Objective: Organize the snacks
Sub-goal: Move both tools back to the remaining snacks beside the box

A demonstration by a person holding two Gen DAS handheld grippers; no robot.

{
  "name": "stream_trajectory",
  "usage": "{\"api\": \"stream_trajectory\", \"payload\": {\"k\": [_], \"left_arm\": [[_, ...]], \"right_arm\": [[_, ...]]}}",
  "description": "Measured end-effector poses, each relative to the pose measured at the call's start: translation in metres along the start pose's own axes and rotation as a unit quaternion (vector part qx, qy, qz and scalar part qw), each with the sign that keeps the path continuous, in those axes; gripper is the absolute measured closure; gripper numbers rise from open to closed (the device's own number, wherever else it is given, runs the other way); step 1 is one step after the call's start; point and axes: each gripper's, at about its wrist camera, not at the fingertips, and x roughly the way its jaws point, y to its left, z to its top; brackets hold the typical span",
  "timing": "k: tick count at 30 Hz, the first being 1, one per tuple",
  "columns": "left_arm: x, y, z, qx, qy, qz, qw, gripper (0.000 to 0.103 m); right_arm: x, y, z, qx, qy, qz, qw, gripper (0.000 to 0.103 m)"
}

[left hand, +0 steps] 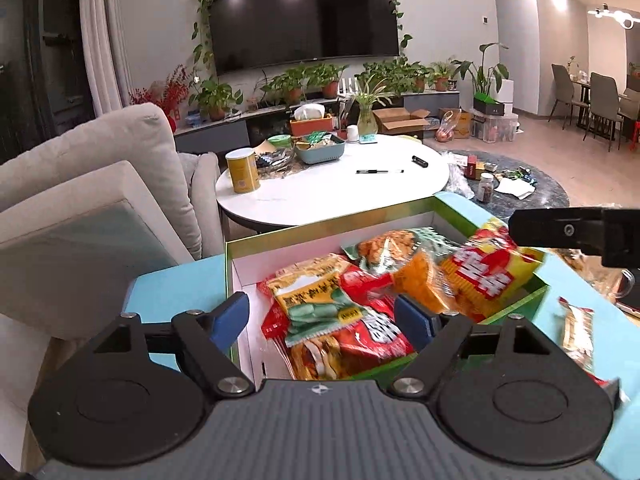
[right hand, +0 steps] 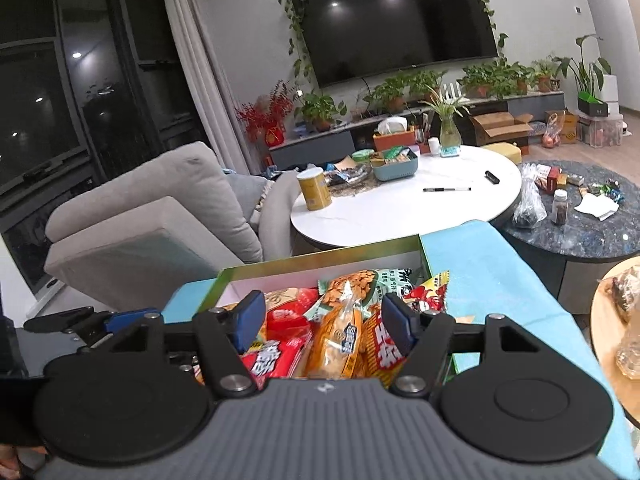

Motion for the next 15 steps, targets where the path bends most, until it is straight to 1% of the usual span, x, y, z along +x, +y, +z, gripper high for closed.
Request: {"api": "stream_trajectory", "payload": {"k": [6, 11, 15], "left_arm": [[-0.025, -0.016, -0.016, -0.009, 0.011, -0.020, 0.9997, 0.025], [-0.040, -0.028, -0.029, -0.022, 0.018, -0.027, 0.9992, 0.025], [-0.048, -0.037, -0.046, -0.034, 0.033, -0.035, 0.9983, 0.025]], "right_arm": [[-0.031, 0.007, -0.019, -0.061, 0.008, -0.019, 0.998, 0.036], [-0.047, -0.003, -0.034, -0.062, 0.021, -0.022, 0.998, 0.036], [-0.057, -0.003, -0.048, -0.082, 0.023, -0.027, 0.996, 0.036]]}}
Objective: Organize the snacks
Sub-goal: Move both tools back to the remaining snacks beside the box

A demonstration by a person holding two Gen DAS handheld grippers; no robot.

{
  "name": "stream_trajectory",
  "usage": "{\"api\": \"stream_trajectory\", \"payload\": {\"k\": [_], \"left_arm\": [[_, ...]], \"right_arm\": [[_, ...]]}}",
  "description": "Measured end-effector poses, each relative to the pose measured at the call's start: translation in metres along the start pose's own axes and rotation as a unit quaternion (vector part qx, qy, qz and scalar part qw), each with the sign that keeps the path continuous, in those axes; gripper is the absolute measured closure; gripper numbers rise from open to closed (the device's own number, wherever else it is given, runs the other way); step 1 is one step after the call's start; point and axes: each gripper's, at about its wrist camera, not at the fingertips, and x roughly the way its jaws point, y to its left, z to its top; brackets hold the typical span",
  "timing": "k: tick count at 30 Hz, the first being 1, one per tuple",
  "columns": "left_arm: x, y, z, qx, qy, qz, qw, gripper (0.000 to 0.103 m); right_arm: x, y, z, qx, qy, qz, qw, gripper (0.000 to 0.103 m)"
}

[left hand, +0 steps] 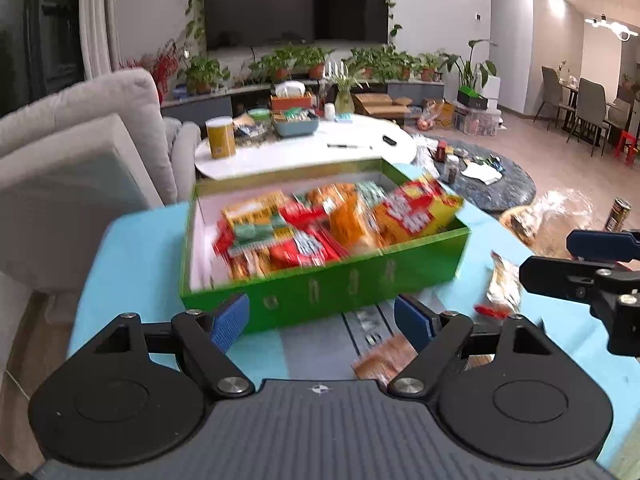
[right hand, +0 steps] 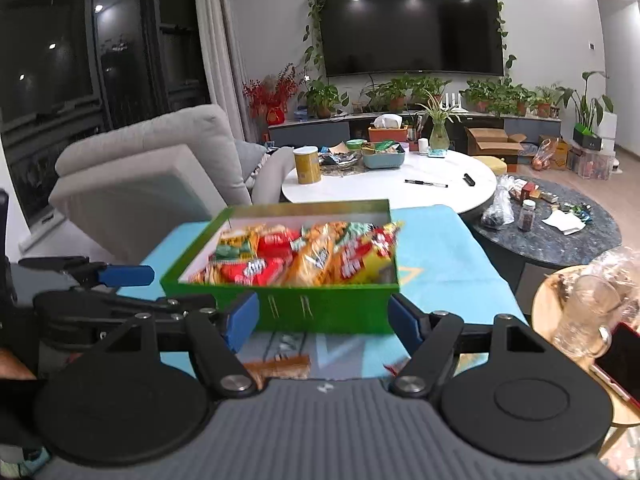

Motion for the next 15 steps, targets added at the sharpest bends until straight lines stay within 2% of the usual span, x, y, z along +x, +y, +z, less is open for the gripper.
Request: {"api": "stream_trajectory", "payload": {"k": [4, 8, 15], "left_arm": [[0.008, -0.011, -0.013, -0.010, 0.029, -0.010, 0.9995, 0.025], [0.017, -0.025, -0.023, -0.004, 0.052, -0.014, 0.9985, 0.025], [0.039, -0.045, -0.033, -0.009, 0.086, -0.035, 0.9956, 0.025]], "right_arm": [[-0.008, -0.005, -0.013, -0.006, 0.001, 0.005, 1.000, 0.036], [-0.008, -0.014, -0.026, 0.002, 0.008, -0.008, 1.000, 0.036], [-0.005, -0.028, -0.050, 0.010, 0.028, 0.008, 1.000, 0.036]]}}
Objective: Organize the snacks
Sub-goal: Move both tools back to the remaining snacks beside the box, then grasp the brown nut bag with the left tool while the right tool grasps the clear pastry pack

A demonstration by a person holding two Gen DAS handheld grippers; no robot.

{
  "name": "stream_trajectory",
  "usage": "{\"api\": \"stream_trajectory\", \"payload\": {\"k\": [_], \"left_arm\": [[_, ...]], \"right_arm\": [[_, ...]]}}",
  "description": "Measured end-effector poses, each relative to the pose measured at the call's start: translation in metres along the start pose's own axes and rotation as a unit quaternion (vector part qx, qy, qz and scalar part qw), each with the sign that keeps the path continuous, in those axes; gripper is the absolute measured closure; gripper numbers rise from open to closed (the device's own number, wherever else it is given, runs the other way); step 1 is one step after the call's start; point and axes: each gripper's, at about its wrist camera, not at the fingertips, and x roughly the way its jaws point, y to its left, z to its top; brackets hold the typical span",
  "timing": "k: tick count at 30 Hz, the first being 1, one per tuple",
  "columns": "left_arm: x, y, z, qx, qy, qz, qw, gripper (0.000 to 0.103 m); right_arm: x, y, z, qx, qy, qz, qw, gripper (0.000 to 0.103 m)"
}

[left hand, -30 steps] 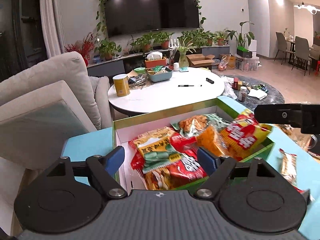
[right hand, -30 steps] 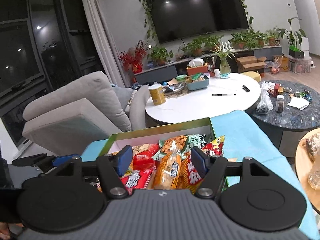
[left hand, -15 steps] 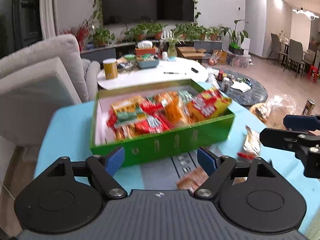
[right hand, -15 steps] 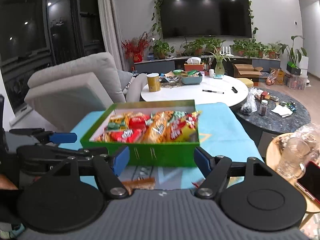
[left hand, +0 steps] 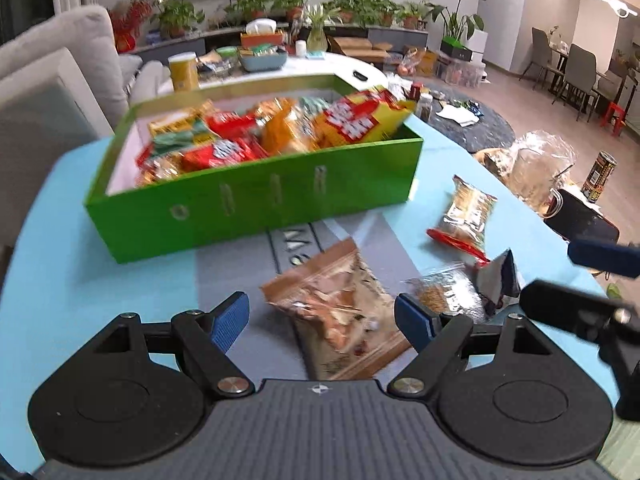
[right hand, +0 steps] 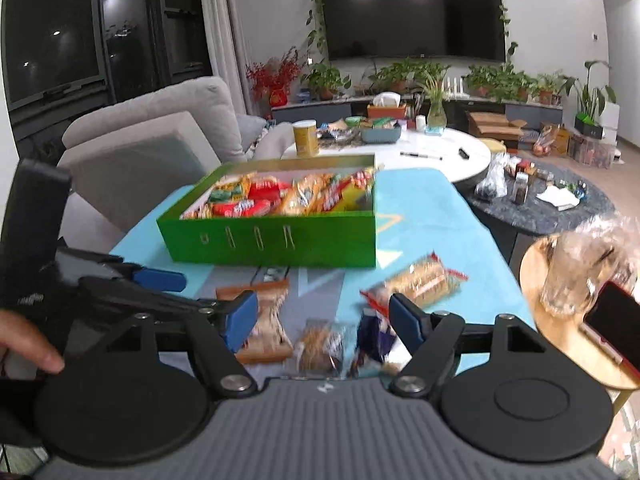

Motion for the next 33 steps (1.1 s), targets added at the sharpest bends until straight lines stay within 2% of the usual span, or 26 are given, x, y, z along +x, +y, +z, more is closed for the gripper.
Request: {"api": "stream_trajectory", "payload": {"k": [3, 8, 11, 16, 19, 23, 29, 33], "left_arm": [[0.011, -0.007, 0.004, -0.007, 0.013, -0.006, 0.9999, 0.025], [0.033, -0.014, 0.011, -0.018, 0.031, 0.007, 0.9993, 0.024], [0.042, -0.018, 0.007, -0.006, 0.042, 0.011, 0.9990, 0.025], [0.036, -0.013, -0.004, 0.022, 0.030, 0.017, 0.9991, 0.026], [0.029, -0.005, -0.009, 0.029, 0.021, 0.012, 0.9993, 0.044], [0.019, 0.004, -0.012, 0.038, 0.007, 0.021, 0.9990, 0.056], [0.001, 0.024, -0.015, 0.021, -0.013, 0.038, 0.9990, 0.056], [-0.005, 0.038, -0.018, 0.012, -0.021, 0.047, 0.9986, 0.056]], "right_arm": [[0.002, -0.008, -0.007, 0.012, 0.008, 0.001, 1.000, 0.036], [0.003, -0.016, -0.012, 0.026, 0.011, -0.001, 1.000, 0.036], [0.003, -0.021, -0.016, 0.038, 0.013, 0.003, 0.999, 0.036], [0.003, -0.020, -0.019, 0.033, 0.018, 0.012, 0.999, 0.036], [0.004, -0.016, -0.020, 0.035, 0.019, 0.024, 0.999, 0.036], [0.006, -0.011, -0.019, 0.052, 0.013, 0.027, 0.998, 0.036], [0.016, 0.004, -0.019, 0.054, 0.027, 0.041, 0.997, 0.036], [0.031, 0.016, -0.020, 0.048, 0.049, 0.015, 0.998, 0.036]]}}
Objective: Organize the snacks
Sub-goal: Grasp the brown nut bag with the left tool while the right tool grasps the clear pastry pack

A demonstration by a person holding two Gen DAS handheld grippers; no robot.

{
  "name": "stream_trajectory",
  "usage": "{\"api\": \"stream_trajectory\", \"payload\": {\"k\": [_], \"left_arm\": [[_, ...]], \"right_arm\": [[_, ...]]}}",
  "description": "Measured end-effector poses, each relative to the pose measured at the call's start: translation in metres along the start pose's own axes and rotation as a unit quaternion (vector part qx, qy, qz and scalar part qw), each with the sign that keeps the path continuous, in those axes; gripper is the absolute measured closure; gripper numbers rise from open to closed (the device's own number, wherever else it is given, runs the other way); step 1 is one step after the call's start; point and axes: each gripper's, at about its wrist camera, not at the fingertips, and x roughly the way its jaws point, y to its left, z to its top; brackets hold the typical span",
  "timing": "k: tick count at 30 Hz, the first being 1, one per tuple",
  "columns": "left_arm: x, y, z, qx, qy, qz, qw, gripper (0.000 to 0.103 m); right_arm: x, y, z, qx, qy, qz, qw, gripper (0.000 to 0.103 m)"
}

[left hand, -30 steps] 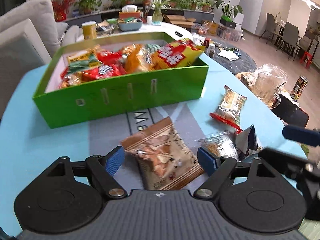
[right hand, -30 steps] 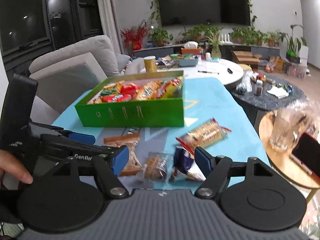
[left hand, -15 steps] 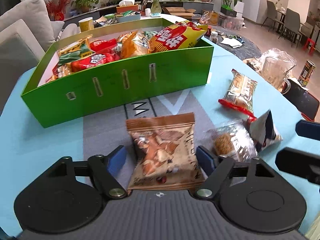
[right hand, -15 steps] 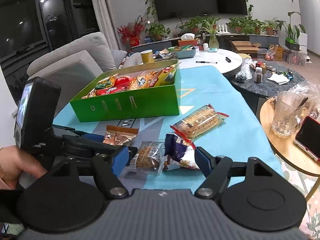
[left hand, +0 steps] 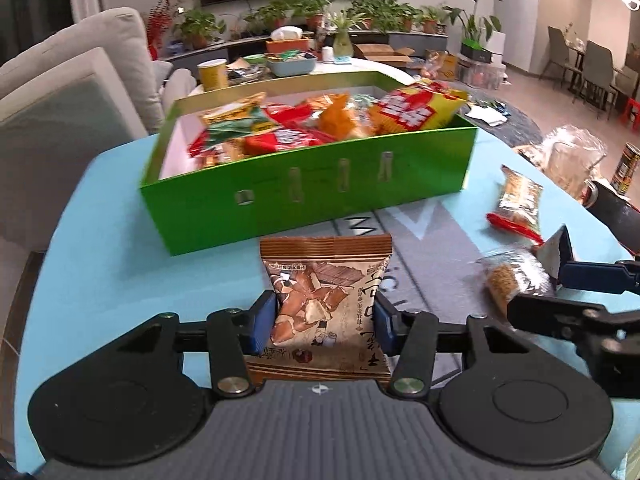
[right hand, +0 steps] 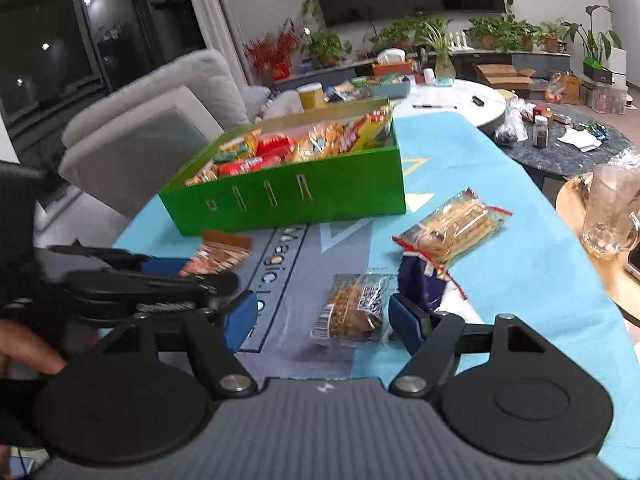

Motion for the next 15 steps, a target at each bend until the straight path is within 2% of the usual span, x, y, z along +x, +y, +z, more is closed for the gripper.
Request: {"api": "stream_trajectory", "payload": {"k": [7, 15], "left_arm": [[-0.001, 0.018, -0.003, -0.022, -0.002, 0.002, 0.9998, 0.056], [-0.004, 0.025, -0.005, -0.032, -0.008, -0.007, 0.9994, 0.056]], "right_arm": [[0.021, 0.012, 0.001, -0.009, 0.020, -0.053, 0.998, 0.036], [0.033, 0.024, -0.009, -0.058, 0.022, -0.112, 0.992, 0.036]]}}
